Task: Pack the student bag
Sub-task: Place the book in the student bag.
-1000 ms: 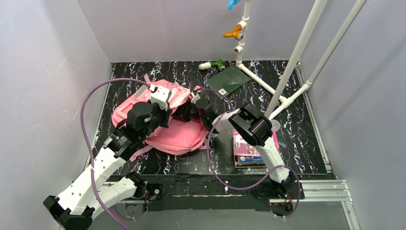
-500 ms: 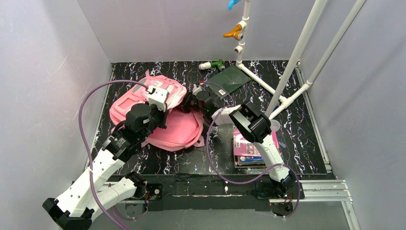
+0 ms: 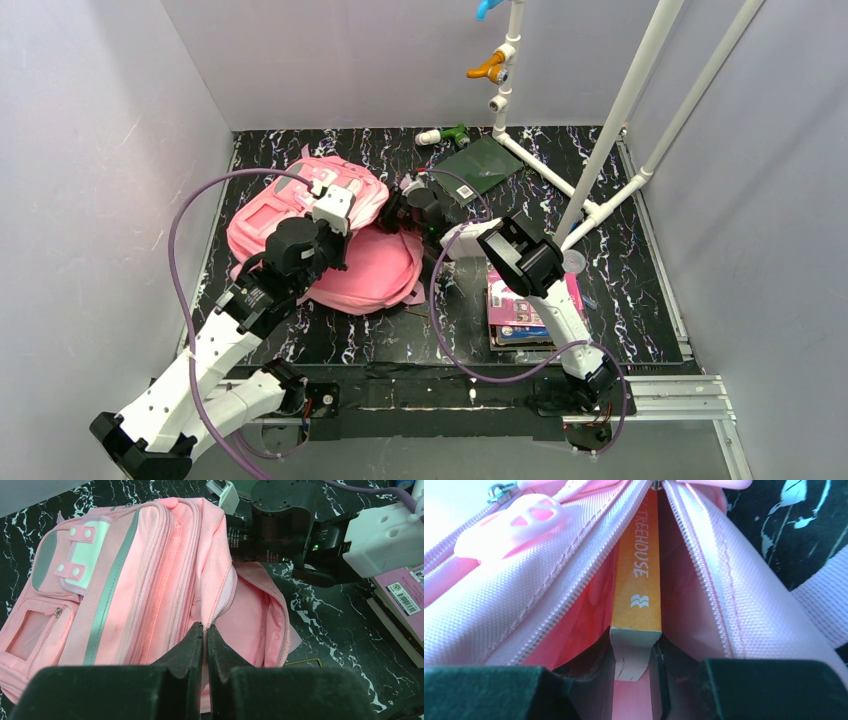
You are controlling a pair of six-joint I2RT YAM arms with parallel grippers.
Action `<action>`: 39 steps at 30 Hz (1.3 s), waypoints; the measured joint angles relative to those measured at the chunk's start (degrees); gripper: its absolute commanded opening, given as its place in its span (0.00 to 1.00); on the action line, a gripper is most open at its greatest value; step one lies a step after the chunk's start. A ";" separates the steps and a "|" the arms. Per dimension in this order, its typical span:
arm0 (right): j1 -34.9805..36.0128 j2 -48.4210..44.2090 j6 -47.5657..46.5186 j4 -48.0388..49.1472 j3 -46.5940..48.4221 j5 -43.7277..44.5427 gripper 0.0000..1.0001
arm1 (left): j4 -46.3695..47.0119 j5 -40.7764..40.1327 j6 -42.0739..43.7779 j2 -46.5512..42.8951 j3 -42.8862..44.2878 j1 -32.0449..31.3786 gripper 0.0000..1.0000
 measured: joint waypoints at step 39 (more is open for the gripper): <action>-0.46 -12.44 -17.75 -21.20 -5.11 -1.31 0.30 | 1.16 -0.20 0.37 -2.25 -2.86 -0.07 0.00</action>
